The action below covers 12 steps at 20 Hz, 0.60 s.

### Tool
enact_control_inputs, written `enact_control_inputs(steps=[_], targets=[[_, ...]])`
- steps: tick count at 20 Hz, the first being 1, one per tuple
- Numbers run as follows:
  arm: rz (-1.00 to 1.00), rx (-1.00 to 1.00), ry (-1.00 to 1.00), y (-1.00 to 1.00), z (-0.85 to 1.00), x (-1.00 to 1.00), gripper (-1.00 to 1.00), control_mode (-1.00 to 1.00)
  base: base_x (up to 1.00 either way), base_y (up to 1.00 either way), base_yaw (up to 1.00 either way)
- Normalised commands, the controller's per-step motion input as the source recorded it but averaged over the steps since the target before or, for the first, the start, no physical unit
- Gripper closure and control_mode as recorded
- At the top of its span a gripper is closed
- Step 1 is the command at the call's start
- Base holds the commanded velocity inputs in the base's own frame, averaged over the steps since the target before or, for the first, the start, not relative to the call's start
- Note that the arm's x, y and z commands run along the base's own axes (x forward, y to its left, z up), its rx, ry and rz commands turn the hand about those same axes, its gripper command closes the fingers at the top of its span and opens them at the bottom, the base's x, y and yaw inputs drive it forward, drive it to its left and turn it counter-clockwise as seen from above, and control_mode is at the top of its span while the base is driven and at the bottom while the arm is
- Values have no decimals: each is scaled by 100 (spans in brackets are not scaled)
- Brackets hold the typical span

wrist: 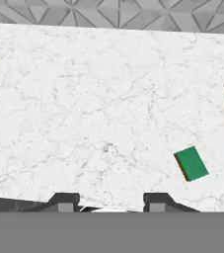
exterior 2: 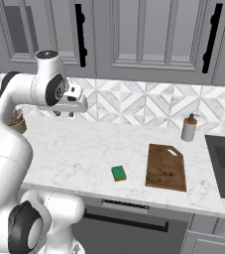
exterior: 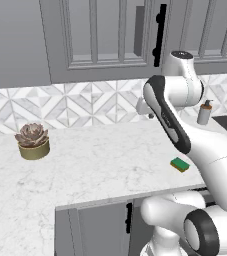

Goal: Pick up the sponge from the counter and clean the cutting board by briefly scrubbing or pressing down on the cutting board. Once finished, release the sponge.

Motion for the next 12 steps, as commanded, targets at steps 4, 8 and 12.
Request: enact_control_inputs(steps=[4,8,12], targets=[[10,-13,0,-11,0,-3,-100,-100,0,0,0],[26,-25,0,-60,-21,-25,-100,-100,0,0,0],[20,-18,0,-79,-38,-27,-100,-100,0,0,0]])
